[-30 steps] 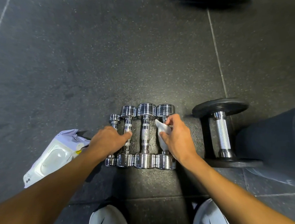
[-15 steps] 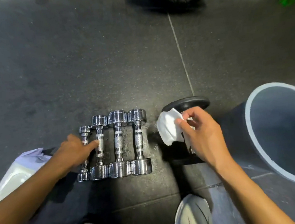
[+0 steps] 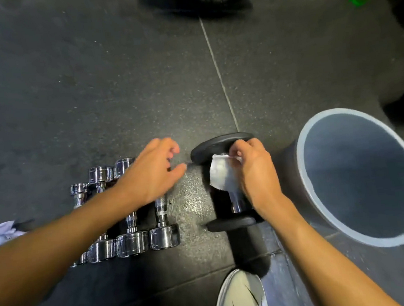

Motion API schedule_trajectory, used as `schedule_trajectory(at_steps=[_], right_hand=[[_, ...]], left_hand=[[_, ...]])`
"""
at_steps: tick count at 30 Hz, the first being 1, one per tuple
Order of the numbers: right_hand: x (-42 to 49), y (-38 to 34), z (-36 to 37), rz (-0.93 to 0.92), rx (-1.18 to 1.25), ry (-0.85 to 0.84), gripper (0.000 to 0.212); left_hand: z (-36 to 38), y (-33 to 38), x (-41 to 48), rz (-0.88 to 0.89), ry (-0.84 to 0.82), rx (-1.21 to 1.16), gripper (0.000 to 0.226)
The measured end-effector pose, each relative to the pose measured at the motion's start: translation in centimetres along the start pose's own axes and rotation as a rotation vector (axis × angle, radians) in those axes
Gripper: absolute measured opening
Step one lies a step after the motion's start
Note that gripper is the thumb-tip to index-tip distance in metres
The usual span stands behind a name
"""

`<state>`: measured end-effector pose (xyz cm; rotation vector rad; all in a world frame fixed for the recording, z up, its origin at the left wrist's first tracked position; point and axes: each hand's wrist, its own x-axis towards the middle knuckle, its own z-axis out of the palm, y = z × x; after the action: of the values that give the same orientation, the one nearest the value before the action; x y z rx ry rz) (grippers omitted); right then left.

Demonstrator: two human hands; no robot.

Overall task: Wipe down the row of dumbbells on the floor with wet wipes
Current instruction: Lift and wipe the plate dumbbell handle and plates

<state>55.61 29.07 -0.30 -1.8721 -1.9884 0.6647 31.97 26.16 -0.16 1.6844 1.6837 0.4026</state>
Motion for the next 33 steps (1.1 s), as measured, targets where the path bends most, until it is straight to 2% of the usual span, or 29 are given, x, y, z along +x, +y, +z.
schedule_trajectory(at_steps=[3,5,7,14,17,20,23,25,28,30,33], right_hand=[[-0.2,0.0,0.3,-0.038,-0.177,0.009,0.014],[-0.7,-0.2,0.2,-0.013,-0.163,0.010,0.006],[-0.8,-0.6,0.2,0.006,-0.100,-0.025,0.012],[0.2,-0.7,0.6,-0.066,-0.095,-0.060,0.012],[-0.9,-0.2,1.0,-0.112,-0.106,-0.166,0.008],[-1.7,0.1,1.1,-0.047,-0.273,-0.326,0.003],[-2.9,0.1,0.8,0.005,-0.360,-0.456,0.020],[-2.5,-0.2,0.3,0.092,-0.335,-0.556,0.026],[-1.3,-0.9,-0.3,0.200,-0.263,-0.783,0.021],[-1.5,-1.0,0.1,0.214,-0.189,-0.757,0.022],[-1.8,-1.4,1.4,0.276,-0.060,-0.547,0.025]], left_hand=[[1.0,2.4,2.9,0.091,-0.043,0.013,0.053],[1.4,3.5,4.5,0.134,-0.076,0.040,0.060],[1.9,4.2,5.6,0.154,-0.114,0.050,0.059],[1.9,5.0,6.5,0.225,-0.205,0.114,0.043],[1.3,4.7,5.9,0.256,-0.185,0.127,0.042],[0.7,4.1,5.7,0.279,-0.202,0.120,0.042],[0.4,3.8,5.9,0.283,-0.234,0.122,0.044],[0.0,3.9,6.3,0.289,-0.255,0.165,0.045],[-0.9,4.4,7.0,0.307,-0.313,0.218,0.039],[-1.5,4.8,7.4,0.305,-0.361,0.256,0.036],[-2.0,4.8,7.3,0.308,-0.384,0.254,0.040]])
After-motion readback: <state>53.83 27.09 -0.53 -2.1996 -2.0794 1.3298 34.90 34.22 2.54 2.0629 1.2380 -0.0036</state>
